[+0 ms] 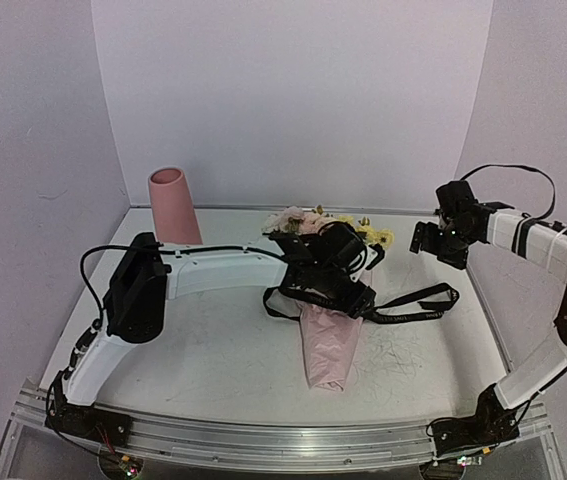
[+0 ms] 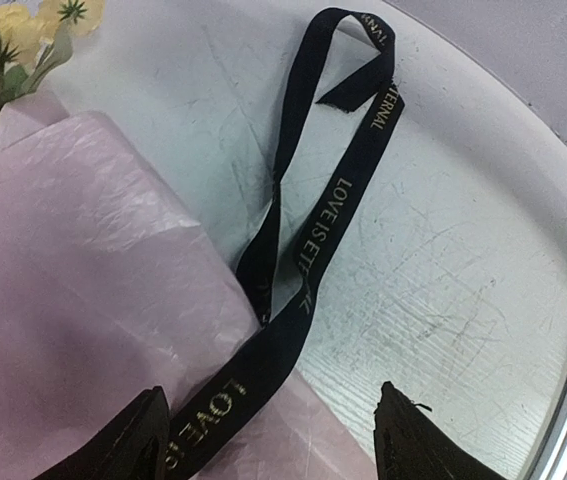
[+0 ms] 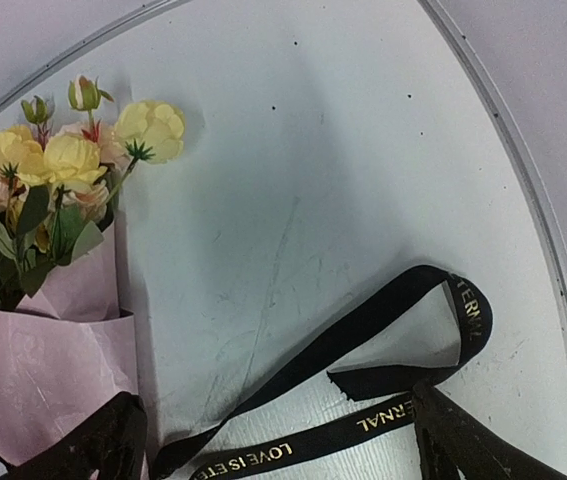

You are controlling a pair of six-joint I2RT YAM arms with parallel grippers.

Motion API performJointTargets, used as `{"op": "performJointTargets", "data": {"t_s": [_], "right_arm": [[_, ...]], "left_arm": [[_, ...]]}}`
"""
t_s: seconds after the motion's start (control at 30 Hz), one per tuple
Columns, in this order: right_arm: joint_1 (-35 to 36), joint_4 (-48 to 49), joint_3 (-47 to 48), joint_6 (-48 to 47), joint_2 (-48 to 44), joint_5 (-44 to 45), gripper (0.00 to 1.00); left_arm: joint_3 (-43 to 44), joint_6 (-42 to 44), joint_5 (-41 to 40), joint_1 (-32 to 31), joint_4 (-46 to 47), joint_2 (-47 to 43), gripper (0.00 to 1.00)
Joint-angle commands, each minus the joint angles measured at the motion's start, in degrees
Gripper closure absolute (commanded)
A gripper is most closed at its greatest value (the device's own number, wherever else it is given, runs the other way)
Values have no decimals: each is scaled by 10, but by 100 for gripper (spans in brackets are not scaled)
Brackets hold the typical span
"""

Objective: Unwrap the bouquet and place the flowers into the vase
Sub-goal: Untie the ribbon from the wrapping paper.

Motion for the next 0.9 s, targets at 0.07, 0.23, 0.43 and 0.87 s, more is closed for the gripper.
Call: {"op": "performJointTargets", "data": {"t_s": [0.07, 0.23, 0.43, 0.87], "right_arm": [[1, -22, -44, -21, -46, -43, 8], [2, -17, -60, -22, -63, -61, 8], [1, -14, -64, -33, -66, -68, 8], [2, -14, -76, -29, -79, -75, 9]], "left_arm": [[72, 63, -19, -12, 9, 44, 28], [79, 79, -21, -12, 11, 61, 28], [66, 96, -67, -12, 11, 71, 30], [53, 90, -151, -13, 10, 37, 100]]}}
